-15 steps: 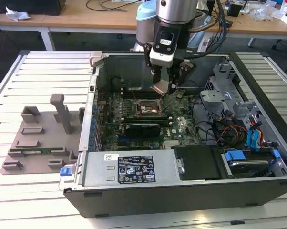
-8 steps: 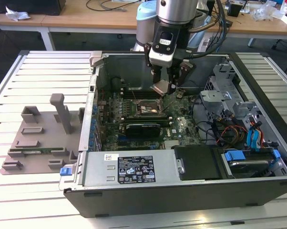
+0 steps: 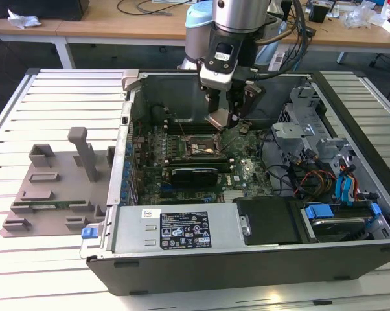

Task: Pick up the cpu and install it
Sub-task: 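Place the cpu into insertion slot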

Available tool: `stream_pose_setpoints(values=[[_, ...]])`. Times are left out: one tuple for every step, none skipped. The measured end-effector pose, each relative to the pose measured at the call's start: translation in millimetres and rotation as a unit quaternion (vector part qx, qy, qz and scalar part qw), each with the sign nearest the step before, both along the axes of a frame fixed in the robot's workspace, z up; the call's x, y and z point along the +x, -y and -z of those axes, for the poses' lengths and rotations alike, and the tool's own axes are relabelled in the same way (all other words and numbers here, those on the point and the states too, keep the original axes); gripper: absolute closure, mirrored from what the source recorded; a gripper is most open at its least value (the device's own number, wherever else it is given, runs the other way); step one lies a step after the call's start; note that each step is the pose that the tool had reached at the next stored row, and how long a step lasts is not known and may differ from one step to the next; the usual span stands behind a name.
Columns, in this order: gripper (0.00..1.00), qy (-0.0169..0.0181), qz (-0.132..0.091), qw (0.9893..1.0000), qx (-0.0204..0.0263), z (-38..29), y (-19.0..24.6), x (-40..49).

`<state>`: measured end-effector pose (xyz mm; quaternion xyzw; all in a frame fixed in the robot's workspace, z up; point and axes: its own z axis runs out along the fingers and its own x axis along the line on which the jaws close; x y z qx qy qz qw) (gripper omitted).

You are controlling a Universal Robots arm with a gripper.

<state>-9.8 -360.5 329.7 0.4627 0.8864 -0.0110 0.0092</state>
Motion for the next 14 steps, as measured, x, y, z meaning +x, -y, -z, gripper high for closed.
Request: stream_pose_setpoints(values=[[0.45,0.0,0.014,0.9999,-0.0002,0.0,0.0,0.0],[0.45,0.0,0.028,0.9996,-0.0003,0.1,0.0,0.0],[0.45,0.0,0.031,0.9995,-0.0003,0.1,0.0,0.0],[0.45,0.0,0.033,0.9995,-0.0003,0.1,0.0,0.0],[0.45,0.0,0.035,0.9994,-0.0003,0.1,0.0,0.0],[0.45,0.0,0.038,0.9993,-0.0003,0.1,0.0,0.0],[0.45,0.0,0.042,0.9991,-0.0003,0.1,0.0,0.0],[0.45,0.0,0.045,0.999,-0.0003,0.1,0.0,0.0],[0.45,0.0,0.05,0.9987,-0.0003,0.2,0.0,0.0],[0.45,0.0,0.053,0.9986,-0.0003,0.2,0.0,0.0],[0.45,0.0,0.057,0.9984,-0.0003,0.2,0.0,0.0],[0.45,0.0,0.062,0.9981,-0.0003,0.2,0.0,0.0],[0.45,0.0,0.064,0.998,-0.0003,0.2,0.0,0.0],[0.45,0.0,0.066,0.9978,-0.0003,0.2,0.0,0.0]])
